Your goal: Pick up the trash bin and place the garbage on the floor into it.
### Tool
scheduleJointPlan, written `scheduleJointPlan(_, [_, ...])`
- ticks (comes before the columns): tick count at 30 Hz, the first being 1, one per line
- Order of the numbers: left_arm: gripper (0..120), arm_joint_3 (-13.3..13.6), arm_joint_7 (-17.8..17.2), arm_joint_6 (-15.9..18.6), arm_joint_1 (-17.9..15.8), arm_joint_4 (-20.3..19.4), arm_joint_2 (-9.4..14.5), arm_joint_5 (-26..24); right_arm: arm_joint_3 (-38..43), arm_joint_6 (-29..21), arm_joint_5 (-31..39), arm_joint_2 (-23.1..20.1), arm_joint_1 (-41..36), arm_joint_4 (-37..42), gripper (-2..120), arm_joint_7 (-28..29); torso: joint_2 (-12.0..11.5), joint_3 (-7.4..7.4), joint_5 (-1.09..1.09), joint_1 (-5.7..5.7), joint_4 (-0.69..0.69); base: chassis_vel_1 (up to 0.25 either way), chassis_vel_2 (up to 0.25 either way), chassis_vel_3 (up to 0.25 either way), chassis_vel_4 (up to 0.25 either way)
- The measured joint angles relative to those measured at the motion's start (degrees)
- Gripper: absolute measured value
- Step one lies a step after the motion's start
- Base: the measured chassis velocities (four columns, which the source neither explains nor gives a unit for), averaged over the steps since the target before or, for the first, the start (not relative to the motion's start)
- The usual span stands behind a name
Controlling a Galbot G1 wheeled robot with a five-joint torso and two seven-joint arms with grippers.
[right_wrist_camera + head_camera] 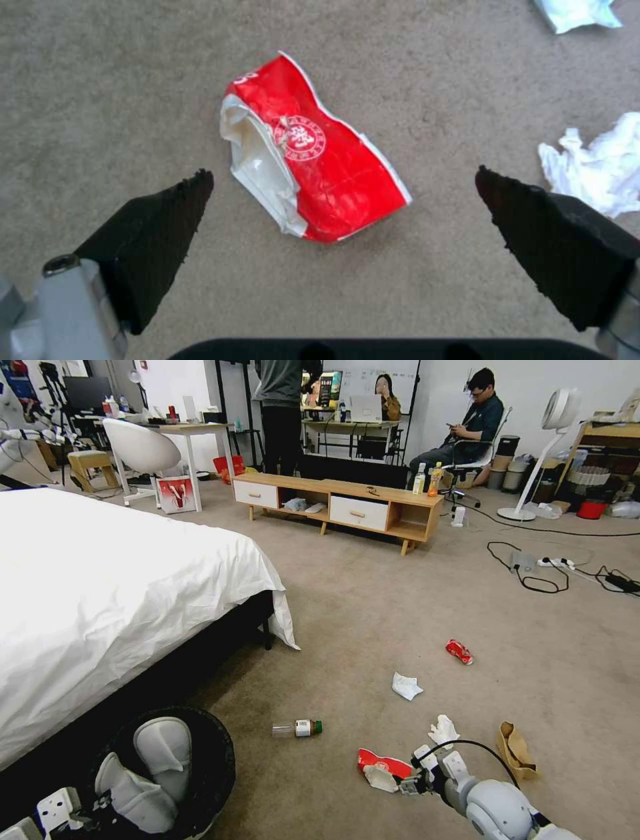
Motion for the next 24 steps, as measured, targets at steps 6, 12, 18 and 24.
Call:
scheduleJointPlan(6, [3, -0.19, 0.04, 0.00, 0.05, 0.09, 0.12, -0.09, -1.80, 1.07, -1.04, 1.15, 1.42, -3.52, 100, -0.16, 0.00, 0.00, 0.00, 0.00, -0.01, 0.000, 0.000, 0.000, 0.000])
scheduleJointPlan(12, [3, -0.37, 0.04, 0.00, -0.01, 0.28, -0.02, -0.09, -4.03, 2.36, -1.84, 2.98, 3.98, -8.07, 100, -0.50, 0.00, 0.00, 0.01, 0.00, 0.00, 0.000, 0.000, 0.000, 0.000])
scheduleJointPlan(18, [3, -0.44, 0.05, 0.00, -0.10, 0.57, -0.24, -0.05, -5.16, 2.80, -2.19, 3.98, 5.22, -9.96, 100, -0.71, 0.00, 0.00, 0.00, 0.00, 0.00, 0.000, 0.000, 0.000, 0.000])
scheduleJointPlan(24, [3, -0.66, 0.05, 0.00, -0.11, 0.71, -0.34, 0.00, -6.26, 3.31, -2.71, 5.15, 6.62, -11.89, 100, -0.75, 0.00, 0.00, 0.00, 0.00, 0.00, 0.000, 0.000, 0.000, 0.000])
